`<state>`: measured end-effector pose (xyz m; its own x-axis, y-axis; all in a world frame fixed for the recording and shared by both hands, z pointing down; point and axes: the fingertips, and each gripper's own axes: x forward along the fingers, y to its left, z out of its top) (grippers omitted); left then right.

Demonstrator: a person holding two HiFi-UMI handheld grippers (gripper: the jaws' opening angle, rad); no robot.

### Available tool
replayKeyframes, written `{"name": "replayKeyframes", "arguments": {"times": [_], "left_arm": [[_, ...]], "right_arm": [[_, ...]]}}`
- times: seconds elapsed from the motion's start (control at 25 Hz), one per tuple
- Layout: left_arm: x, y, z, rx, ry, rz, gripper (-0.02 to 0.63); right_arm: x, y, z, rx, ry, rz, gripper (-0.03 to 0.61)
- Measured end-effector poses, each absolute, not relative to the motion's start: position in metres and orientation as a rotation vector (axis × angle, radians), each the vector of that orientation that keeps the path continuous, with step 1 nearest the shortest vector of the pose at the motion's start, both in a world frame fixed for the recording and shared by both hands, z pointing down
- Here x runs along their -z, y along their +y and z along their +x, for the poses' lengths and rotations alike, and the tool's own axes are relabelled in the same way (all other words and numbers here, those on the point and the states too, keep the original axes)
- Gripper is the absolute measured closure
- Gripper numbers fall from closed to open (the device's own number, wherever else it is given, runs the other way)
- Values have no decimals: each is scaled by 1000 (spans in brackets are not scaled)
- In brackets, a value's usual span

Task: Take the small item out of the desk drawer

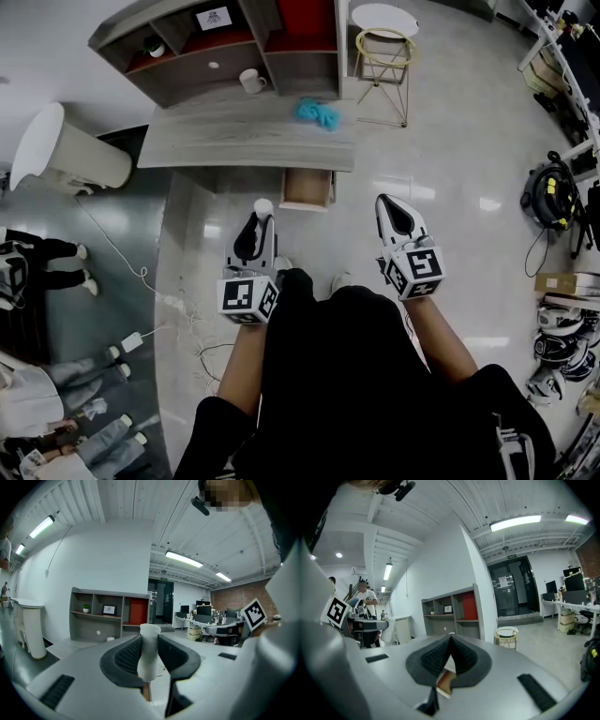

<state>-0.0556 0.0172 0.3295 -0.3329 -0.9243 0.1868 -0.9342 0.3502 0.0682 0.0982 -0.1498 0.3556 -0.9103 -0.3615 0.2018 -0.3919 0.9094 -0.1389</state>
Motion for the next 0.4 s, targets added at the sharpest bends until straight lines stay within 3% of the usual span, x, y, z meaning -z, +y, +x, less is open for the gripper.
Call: {"name": "replayKeyframes", "arguments": {"times": [0.4], "left_arm": [[-324, 38, -38, -137, -2432, 1680, 509]], "right_arm": [[-342, -134, 121, -235, -2931, 558, 580]]}}
